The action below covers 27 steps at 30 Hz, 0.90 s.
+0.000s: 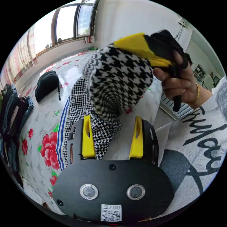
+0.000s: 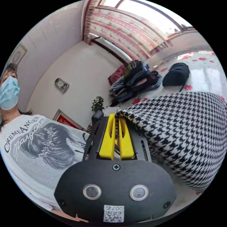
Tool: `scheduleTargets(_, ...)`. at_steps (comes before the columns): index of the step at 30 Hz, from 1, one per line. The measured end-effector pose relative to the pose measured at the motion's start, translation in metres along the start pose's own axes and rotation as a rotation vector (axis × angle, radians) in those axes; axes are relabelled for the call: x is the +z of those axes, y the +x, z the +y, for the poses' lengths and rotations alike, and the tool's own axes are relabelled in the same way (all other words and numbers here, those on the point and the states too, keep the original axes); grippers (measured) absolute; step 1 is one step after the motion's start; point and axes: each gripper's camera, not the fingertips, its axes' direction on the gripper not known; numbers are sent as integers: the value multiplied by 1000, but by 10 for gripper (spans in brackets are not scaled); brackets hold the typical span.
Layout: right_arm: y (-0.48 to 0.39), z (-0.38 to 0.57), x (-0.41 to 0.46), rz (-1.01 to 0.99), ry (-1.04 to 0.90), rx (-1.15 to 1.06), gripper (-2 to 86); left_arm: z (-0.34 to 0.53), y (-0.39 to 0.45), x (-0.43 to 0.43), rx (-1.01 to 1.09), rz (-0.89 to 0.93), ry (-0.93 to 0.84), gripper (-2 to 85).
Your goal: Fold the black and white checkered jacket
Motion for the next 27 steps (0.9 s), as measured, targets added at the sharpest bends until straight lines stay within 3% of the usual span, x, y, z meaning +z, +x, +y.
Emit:
scheduleTargets(4,-52,1,66,148,-235,-258,30,16,-34,-28,-238,-97,58,32)
scheduleTargets(6,-53,12,60,244,-243,-297,50,49,-70,-42,-461,-81,82,10)
scheduleTargets(9,-29,46,37,507,-267,-225,84,89,-92,-55,-619,-68,105,1)
scheduleTargets(12,8,93,12,659,-377,-37,109,109,-94,-57,-663,-67,94,-2)
scheduleTargets(15,12,129,12,653,-414,43,126,115,-96,-56,-685,-60,98,-4)
scheduleTargets(20,21,172,95,698,-597,-22,139,110,-103,-57,-709,-63,90,-5)
scheduleTargets(24,39,186,156,858,-708,-87,99,108,-93,-71,-679,-70,79,-5)
scheduleTargets(27,37,156,124,864,-504,63,33,112,-79,-93,-629,-84,105,-6)
